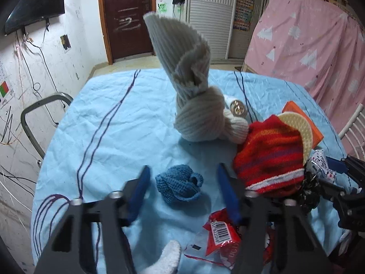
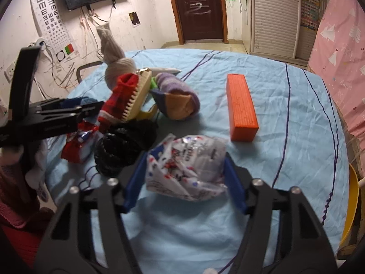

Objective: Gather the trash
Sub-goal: 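Grasp the white plastic bag with the right tool while the left tool grasps the blue knit ball, then carry the plastic bag and blue ball to the yellow bin and release both, then move both tools back over the bed toward the black bag and red wrapper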

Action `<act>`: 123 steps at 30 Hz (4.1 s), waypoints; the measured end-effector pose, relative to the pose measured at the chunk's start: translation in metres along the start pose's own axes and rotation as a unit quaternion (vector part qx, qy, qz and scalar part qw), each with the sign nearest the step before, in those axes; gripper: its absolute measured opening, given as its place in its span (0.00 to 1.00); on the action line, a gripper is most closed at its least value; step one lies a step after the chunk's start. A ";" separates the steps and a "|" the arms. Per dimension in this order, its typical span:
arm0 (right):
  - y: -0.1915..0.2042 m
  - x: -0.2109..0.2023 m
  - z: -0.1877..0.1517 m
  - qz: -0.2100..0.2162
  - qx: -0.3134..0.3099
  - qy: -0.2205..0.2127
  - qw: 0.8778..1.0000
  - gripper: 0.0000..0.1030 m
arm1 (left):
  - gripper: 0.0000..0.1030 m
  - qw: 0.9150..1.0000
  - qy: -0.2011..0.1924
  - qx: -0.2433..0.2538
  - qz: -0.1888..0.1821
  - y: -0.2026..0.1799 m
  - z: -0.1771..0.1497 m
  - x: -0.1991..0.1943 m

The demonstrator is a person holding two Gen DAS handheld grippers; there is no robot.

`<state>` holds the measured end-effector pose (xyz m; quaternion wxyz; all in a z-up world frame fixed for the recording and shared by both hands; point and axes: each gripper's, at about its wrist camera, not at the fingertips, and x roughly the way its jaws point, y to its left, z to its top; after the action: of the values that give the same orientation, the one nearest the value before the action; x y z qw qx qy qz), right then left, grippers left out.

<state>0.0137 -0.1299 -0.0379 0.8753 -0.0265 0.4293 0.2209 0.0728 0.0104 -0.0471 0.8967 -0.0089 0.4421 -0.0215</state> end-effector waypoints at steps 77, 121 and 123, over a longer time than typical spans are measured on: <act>-0.253 -0.140 -0.103 -0.150 0.260 -0.160 0.940 0.73 | 0.24 0.936 -0.003 0.213 -0.280 -0.407 0.063 -0.007; -0.089 -0.081 -0.003 -0.058 0.090 -0.130 0.986 0.77 | 0.61 0.984 -0.104 0.062 -0.127 -0.117 0.041 -0.104; -0.077 -0.076 0.002 -0.053 0.079 -0.125 0.988 0.77 | 0.62 0.986 -0.106 0.050 -0.121 -0.100 0.039 -0.106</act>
<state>0.0066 -0.2266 0.0103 0.9321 0.0477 0.3302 0.1411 0.0365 -0.0845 0.0640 0.9285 -0.0197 0.3390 -0.1504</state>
